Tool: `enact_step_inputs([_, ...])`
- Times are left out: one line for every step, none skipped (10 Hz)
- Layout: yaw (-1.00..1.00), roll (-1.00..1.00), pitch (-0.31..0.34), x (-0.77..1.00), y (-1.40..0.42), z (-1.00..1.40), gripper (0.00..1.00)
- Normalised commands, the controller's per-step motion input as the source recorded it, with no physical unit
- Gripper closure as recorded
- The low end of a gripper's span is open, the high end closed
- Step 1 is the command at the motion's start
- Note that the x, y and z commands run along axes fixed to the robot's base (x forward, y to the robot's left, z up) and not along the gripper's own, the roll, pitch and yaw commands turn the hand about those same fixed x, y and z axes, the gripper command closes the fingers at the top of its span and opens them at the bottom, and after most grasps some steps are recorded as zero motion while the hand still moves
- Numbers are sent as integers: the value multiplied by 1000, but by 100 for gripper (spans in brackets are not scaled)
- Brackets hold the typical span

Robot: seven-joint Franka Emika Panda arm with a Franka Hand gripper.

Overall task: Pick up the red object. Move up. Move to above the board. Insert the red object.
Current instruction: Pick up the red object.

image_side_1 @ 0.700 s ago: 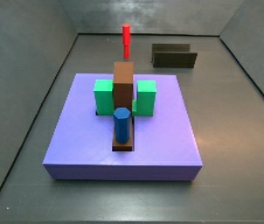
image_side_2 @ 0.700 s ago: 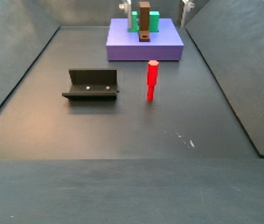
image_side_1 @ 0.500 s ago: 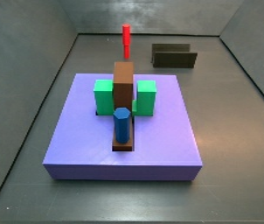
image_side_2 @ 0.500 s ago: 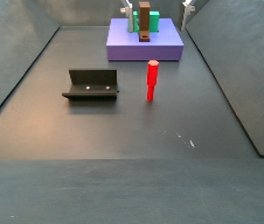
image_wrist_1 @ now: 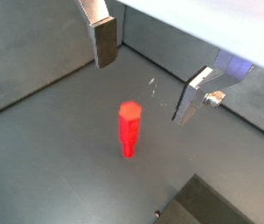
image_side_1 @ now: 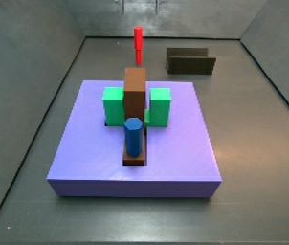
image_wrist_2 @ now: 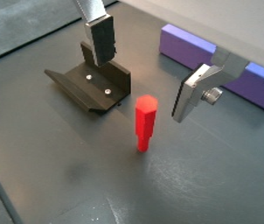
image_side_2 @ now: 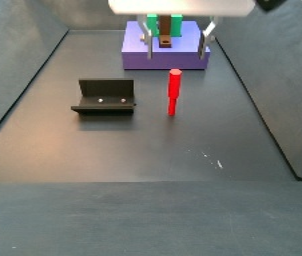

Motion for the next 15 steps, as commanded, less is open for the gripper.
enact_step_inputs([0, -127, -229, 34, -54, -440, 0])
enact_step_inputs([0, -121, -229, 0, -43, -437, 0])
enact_step_inputs([0, -107, -223, 0, -29, -431, 0])
enact_step_inputs([-6, -106, -219, 0, -11, -414, 0])
enact_step_inputs([0, -94, -196, 0, 0, -391, 0])
enact_step_inputs([0, -90, -193, 0, 0, -386, 0])
enact_step_inputs([0, -71, -174, -6, 0, -331, 0])
enact_step_inputs([0, 0, -84, -23, 0, -186, 0])
enact_step_inputs([0, 7, 0, 0, 0, -43, 0])
enact_step_inputs([0, 4, 0, 0, 0, 0, 0])
enact_step_inputs([0, 0, 0, 0, 0, 0, 0])
enact_step_inputs([0, 0, 0, 0, 0, 0, 100])
enact_step_inputs([0, 0, 0, 0, 0, 0, 100])
enact_step_inputs([0, 0, 0, 0, 0, 0, 100])
enact_step_inputs([0, 0, 0, 0, 0, 0, 100])
